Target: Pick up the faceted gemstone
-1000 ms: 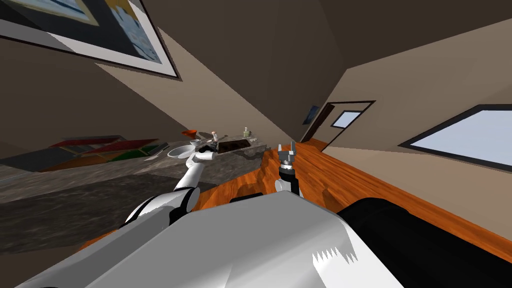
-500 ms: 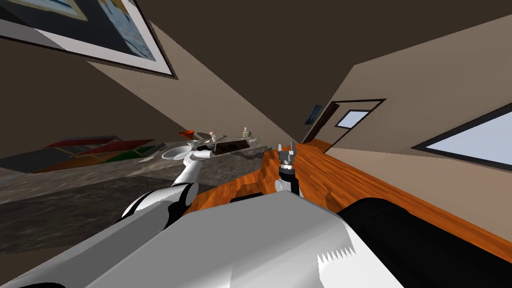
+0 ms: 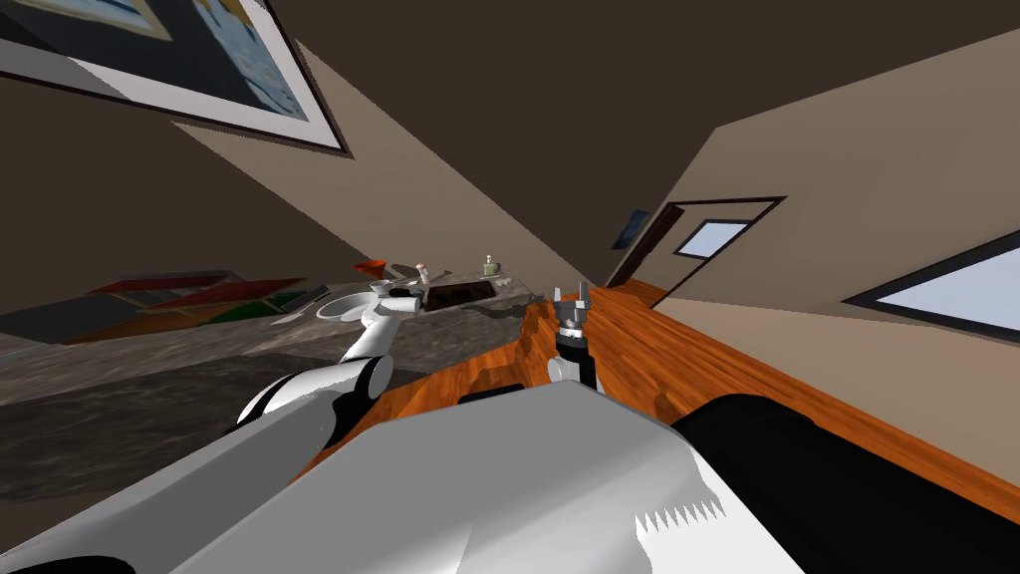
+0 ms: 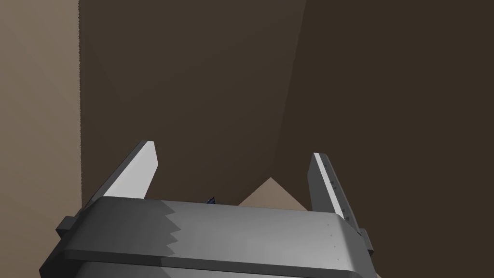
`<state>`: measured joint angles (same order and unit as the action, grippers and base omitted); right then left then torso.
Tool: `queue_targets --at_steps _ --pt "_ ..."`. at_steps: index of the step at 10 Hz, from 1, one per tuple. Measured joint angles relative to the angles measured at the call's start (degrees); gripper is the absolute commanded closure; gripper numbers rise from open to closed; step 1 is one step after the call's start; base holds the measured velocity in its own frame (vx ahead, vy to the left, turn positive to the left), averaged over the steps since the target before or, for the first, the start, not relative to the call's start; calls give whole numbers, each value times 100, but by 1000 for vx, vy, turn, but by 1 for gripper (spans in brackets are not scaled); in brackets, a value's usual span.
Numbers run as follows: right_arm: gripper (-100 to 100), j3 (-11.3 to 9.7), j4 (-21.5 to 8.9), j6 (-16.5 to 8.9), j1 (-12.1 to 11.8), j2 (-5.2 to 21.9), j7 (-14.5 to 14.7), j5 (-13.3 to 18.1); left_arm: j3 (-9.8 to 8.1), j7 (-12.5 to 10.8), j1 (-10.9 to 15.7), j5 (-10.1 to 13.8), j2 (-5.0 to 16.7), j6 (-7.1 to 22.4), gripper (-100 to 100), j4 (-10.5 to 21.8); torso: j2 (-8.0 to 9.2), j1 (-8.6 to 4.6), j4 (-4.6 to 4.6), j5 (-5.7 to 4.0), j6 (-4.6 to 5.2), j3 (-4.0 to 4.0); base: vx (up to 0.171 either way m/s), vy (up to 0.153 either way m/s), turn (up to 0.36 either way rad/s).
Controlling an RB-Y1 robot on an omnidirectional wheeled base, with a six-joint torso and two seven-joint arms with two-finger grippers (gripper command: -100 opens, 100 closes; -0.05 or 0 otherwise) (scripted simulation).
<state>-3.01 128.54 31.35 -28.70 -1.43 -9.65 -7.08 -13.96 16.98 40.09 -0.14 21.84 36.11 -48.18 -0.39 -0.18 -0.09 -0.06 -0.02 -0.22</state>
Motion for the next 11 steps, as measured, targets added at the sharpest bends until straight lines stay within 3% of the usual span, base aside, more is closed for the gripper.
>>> queue_targets --at_steps 3,7,9,11 --pt "0 0 0 0 0 0 0 0 -76 88 199 12 137 165 -100 473 2 12 -1 3 1 0 70 -40 29" --pt "0 0 0 0 0 0 0 0 -176 185 320 0 270 477 -100 801 6 12 0 3 1 2 61 -37 25" --pt "0 0 0 0 0 0 0 0 -231 226 482 -31 369 549 -100 1217 -6 11 -2 3 0 -4 111 -45 32" --pt "0 0 0 0 0 0 0 0 -302 312 463 -6 453 756 -100 1298 -10 12 -4 3 1 -7 81 -37 20"
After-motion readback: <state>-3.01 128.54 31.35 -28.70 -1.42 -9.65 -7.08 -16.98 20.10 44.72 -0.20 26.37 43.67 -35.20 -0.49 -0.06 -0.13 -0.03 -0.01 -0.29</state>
